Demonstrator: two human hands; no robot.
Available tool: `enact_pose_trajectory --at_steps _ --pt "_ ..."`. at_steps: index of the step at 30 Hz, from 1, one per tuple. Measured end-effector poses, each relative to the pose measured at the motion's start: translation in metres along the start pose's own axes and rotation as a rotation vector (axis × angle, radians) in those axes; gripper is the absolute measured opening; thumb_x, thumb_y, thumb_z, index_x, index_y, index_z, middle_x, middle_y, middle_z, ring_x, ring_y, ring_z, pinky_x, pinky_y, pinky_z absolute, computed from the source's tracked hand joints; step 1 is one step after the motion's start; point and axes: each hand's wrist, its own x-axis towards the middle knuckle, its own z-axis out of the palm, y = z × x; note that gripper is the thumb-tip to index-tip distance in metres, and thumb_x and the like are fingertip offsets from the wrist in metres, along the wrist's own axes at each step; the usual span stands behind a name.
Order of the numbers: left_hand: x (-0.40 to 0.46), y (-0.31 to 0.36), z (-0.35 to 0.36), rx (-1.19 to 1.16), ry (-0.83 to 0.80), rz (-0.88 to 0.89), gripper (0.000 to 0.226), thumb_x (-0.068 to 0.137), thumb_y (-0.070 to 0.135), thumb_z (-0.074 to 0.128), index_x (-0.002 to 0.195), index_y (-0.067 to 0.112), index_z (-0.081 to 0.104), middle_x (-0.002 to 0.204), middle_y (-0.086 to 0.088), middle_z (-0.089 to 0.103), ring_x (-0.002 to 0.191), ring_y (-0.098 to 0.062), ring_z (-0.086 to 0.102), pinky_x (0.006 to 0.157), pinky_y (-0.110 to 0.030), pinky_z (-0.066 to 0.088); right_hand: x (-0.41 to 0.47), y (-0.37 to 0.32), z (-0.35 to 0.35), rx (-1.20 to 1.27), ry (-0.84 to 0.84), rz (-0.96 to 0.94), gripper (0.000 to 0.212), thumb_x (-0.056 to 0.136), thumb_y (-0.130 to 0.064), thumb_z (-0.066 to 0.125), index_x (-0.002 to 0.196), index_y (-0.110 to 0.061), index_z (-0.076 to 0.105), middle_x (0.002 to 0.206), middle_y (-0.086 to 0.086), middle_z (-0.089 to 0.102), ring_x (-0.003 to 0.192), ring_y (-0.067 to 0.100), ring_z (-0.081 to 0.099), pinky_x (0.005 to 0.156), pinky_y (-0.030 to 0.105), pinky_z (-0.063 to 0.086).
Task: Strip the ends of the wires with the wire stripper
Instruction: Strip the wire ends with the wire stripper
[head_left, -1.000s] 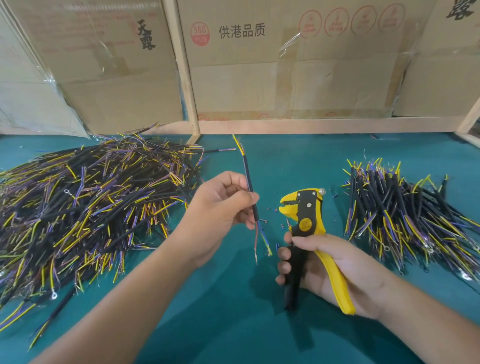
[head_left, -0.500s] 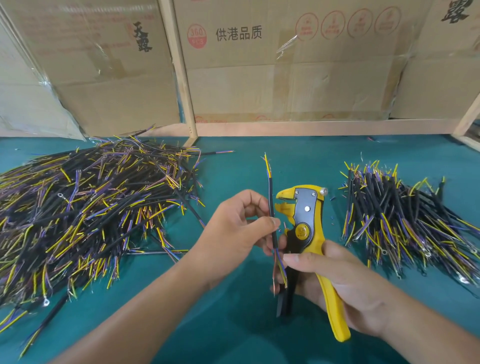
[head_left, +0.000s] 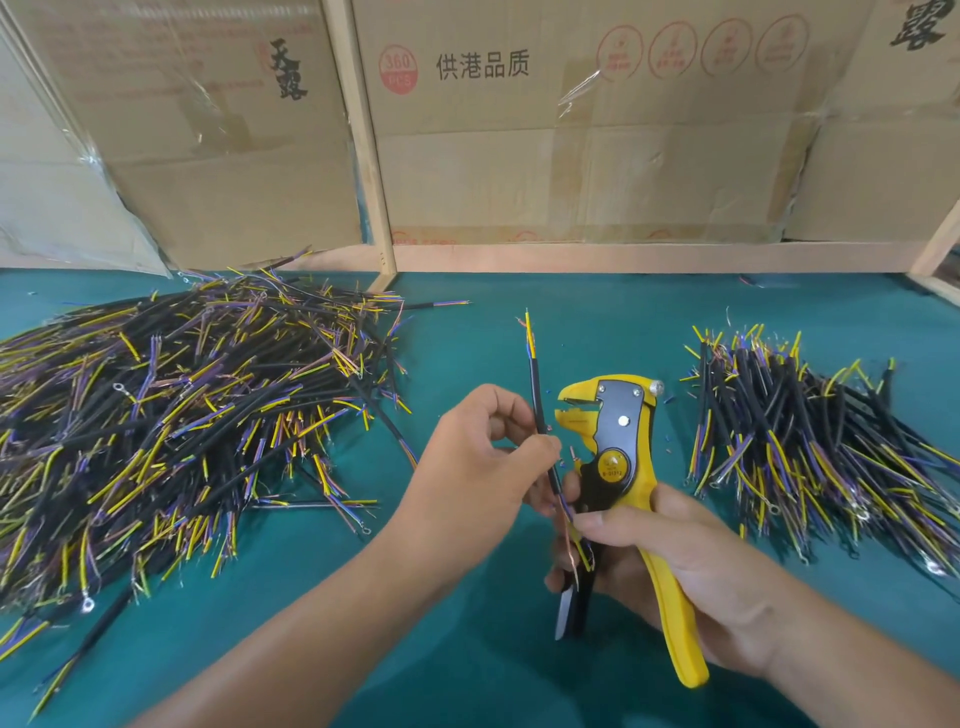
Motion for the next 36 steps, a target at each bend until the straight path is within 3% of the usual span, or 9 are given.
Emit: enact_pose_trajectory --at_steps 8,14,16,18,19,21,23,31,36 --pt "-0.004 0.003 0.003 -0.099 -0.008 -0.059 0.006 0.094 0.002 0.056 0.093 0.003 0.050 0.062 -0.005 0.060 0.052 -0.024 0.065 0.055 -0.033 0.055 0.001 0.001 0.000 0.000 -0.030 -0.024 0.029 0.071 0.001 0.070 0.100 -0.002 0.065 0.088 0.018 0.062 0.072 0.031 0.058 0.072 0.046 0.057" --pt "-0.004 0.008 0.000 -0.116 0.000 -0.053 0.009 0.096 0.009 0.060 0.089 0.008 0.054 0.064 -0.004 0.060 0.057 -0.017 0.051 0.057 -0.025 0.044 -0.003 0.002 0.004 0.107 -0.124 0.036 0.019 0.070 -0.006 0.070 0.089 -0.004 0.066 0.078 0.018 0.055 0.067 0.032 0.056 0.069 0.048 0.055" --pt "-0.003 0.008 0.000 -0.106 0.010 -0.046 0.009 0.096 0.008 0.060 0.090 0.008 0.053 0.062 -0.005 0.057 0.055 -0.017 0.048 0.055 -0.021 0.042 0.011 -0.001 0.005 0.013 -0.053 0.075 0.012 0.080 -0.006 0.068 0.087 0.001 0.061 0.068 0.015 0.056 0.060 0.025 0.058 0.072 0.035 0.055" --pt "-0.003 0.008 0.000 -0.085 0.011 -0.030 0.008 0.095 0.007 0.059 0.090 0.007 0.053 0.061 -0.005 0.056 0.054 -0.017 0.047 0.053 -0.019 0.041 0.010 0.002 -0.004 -0.171 0.081 0.076 0.027 0.098 -0.006 0.057 0.073 0.001 0.050 0.043 0.003 0.053 0.042 0.010 0.056 0.065 0.009 0.045" --pt "-0.002 0.008 0.000 -0.076 0.009 -0.020 0.008 0.095 0.007 0.059 0.090 0.007 0.053 0.061 -0.006 0.056 0.054 -0.018 0.048 0.054 -0.019 0.041 0.009 0.002 -0.004 -0.163 0.072 0.069 0.029 0.099 -0.009 0.057 0.073 0.000 0.047 0.043 0.001 0.052 0.041 0.010 0.055 0.063 0.009 0.045" --pt "-0.003 0.009 -0.001 -0.062 -0.001 -0.004 0.009 0.095 0.007 0.060 0.090 0.006 0.053 0.063 -0.007 0.059 0.054 -0.019 0.050 0.057 -0.023 0.042 0.009 -0.003 0.000 -0.029 -0.041 0.035 0.021 0.087 -0.016 0.070 0.087 -0.001 0.055 0.065 0.009 0.050 0.058 0.023 0.055 0.069 0.033 0.053" --pt "-0.004 0.009 0.000 -0.062 -0.009 0.014 0.009 0.095 0.006 0.060 0.091 0.005 0.052 0.062 -0.005 0.059 0.053 -0.020 0.053 0.057 -0.025 0.044 -0.004 -0.001 -0.001 -0.005 -0.136 0.012 0.019 0.080 -0.017 0.073 0.090 -0.005 0.062 0.074 0.010 0.046 0.066 0.028 0.052 0.069 0.043 0.054" --pt "-0.006 0.011 0.003 0.009 0.048 0.079 0.012 0.094 0.009 0.065 0.098 0.008 0.053 0.077 0.001 0.062 0.050 -0.019 0.062 0.059 -0.035 0.054 -0.006 -0.005 0.002 -0.128 -0.106 -0.019 0.004 0.082 -0.014 0.067 0.081 -0.011 0.068 0.071 0.009 0.049 0.066 0.027 0.055 0.073 0.045 0.057" --pt "-0.006 0.011 0.002 0.001 0.069 0.042 0.020 0.092 0.009 0.066 0.105 0.012 0.052 0.069 0.006 0.063 0.050 -0.019 0.061 0.055 -0.025 0.048 -0.006 -0.007 0.000 -0.173 -0.140 -0.031 0.009 0.087 -0.014 0.064 0.087 -0.006 0.063 0.074 0.009 0.050 0.069 0.027 0.055 0.077 0.046 0.057"
